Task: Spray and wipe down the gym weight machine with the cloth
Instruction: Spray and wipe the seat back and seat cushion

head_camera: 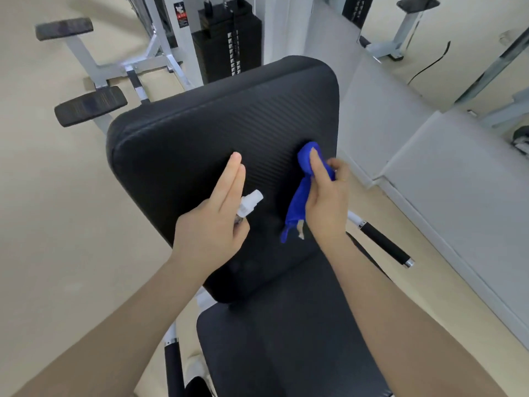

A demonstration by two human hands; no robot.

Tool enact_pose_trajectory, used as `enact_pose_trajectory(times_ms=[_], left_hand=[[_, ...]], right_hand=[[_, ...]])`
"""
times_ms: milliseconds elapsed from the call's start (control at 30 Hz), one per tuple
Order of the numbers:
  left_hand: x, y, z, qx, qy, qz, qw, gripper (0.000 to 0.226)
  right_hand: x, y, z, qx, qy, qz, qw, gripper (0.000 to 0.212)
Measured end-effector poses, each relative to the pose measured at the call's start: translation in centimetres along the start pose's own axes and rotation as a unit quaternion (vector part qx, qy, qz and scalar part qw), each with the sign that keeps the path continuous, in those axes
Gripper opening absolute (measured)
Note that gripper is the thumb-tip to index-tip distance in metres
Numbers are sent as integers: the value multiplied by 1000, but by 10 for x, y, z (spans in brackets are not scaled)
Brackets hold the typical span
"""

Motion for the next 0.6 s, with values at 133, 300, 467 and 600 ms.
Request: enact_pose_trajectory(times_ms=[133, 300, 467, 600], left_hand=[[2, 2, -2, 7, -30, -13, 999, 62], [9, 5, -4, 38, -42, -48, 997, 56], [8, 3, -6, 38, -33, -40, 998, 58], [6, 3, -5, 33, -27, -21, 999, 58]], right_hand=[[-10, -41, -26, 110, -9, -51, 993, 43], [7, -4, -47, 168, -20, -54, 984, 55], [24, 68, -25, 78, -10, 60, 995, 59], [15, 65, -29, 35, -18, 120, 992, 48]])
Point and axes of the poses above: each hand's wrist, its own y-axis away from the middle knuckle, its own x-axis out of the palm, z = x × y, the point moved 1 cm from there along -y, towards the middle knuckle, and after that the axes turned 8 degrees about -z, right-handed, at the moved point
